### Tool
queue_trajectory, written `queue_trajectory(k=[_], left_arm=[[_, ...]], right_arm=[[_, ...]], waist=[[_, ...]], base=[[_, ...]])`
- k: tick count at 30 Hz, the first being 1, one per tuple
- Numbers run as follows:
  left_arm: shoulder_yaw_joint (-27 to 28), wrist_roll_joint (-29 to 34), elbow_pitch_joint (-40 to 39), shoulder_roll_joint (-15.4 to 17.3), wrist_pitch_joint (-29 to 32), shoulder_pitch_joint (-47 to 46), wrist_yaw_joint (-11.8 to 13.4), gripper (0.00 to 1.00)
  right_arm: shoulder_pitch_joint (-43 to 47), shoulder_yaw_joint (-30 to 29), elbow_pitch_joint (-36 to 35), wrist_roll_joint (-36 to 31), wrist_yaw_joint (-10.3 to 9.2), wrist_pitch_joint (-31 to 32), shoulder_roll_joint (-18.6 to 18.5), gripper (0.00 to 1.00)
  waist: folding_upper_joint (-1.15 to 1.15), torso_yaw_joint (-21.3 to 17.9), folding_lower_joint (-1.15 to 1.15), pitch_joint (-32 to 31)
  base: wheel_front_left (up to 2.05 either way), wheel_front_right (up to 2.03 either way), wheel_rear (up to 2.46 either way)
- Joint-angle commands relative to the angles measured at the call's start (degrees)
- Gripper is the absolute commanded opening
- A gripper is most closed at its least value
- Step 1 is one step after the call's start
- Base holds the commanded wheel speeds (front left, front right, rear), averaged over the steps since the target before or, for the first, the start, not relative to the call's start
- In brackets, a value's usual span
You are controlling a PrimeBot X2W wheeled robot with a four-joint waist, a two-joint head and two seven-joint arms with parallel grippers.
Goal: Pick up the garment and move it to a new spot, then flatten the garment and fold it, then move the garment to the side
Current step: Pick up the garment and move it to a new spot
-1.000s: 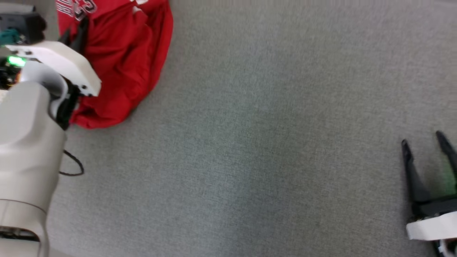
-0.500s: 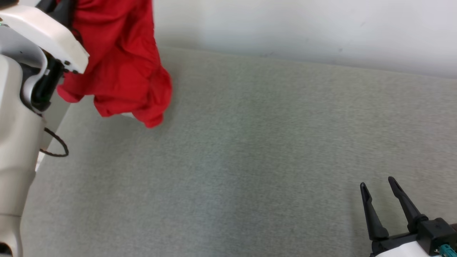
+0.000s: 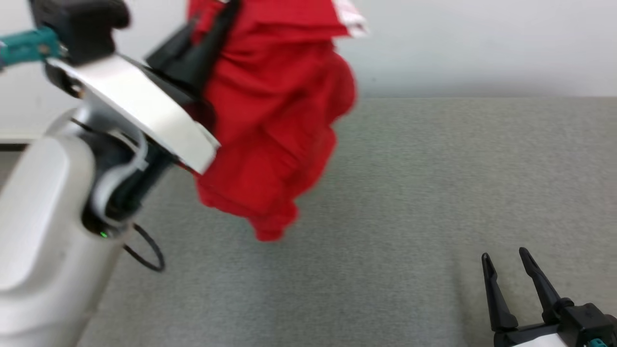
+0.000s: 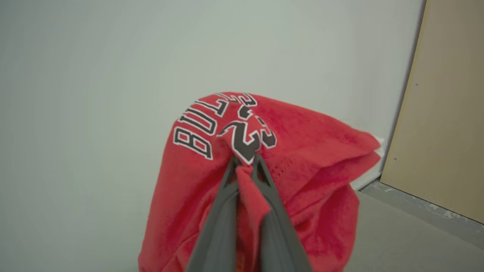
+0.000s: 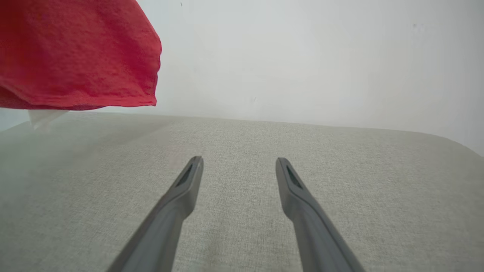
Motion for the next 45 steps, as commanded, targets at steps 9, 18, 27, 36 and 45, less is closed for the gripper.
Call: queue_trajectory(k=[9,18,27,36,45], left_arm=[[-8.33,1.19,-6.84,-4.6,2.81,7.0,2.38,0.0],[-18.4,6.89,12.0,-10.72,-4.61,13.8,1.11,0.0],[-21.88,10.49,34.81,-14.61,-15.79,13.12,-1.38,1.0],[-19.06,9.18,34.15,-12.6,-18.73,12.2,0.23,1.0],[-18.73,9.42,17.54,-8.2,-12.98,13.18,3.1,1.0]], right_arm=[[-1.14,-0.08,-0.09,0.83,-0.12,-0.1,1.29,1.0],[-1.43,0.41,0.36,1.14,-0.12,-0.1,2.15,1.0],[-1.0,0.76,0.97,0.98,-0.12,-0.11,2.35,1.0],[0.7,-0.87,0.64,0.16,-0.12,-0.11,2.08,1.0],[1.35,-0.62,0.74,0.12,-0.12,-0.11,2.01,1.0]], waist=[[0.0,-9.46,0.0,1.09],[0.0,-16.11,0.0,3.36],[0.0,-17.97,0.0,3.32],[0.0,-16.42,0.0,1.48],[0.0,-16.28,0.0,0.06]], base=[[0.0,0.0,0.0],[0.0,0.0,0.0],[0.0,0.0,0.0],[0.0,0.0,0.0],[0.0,0.0,0.0]])
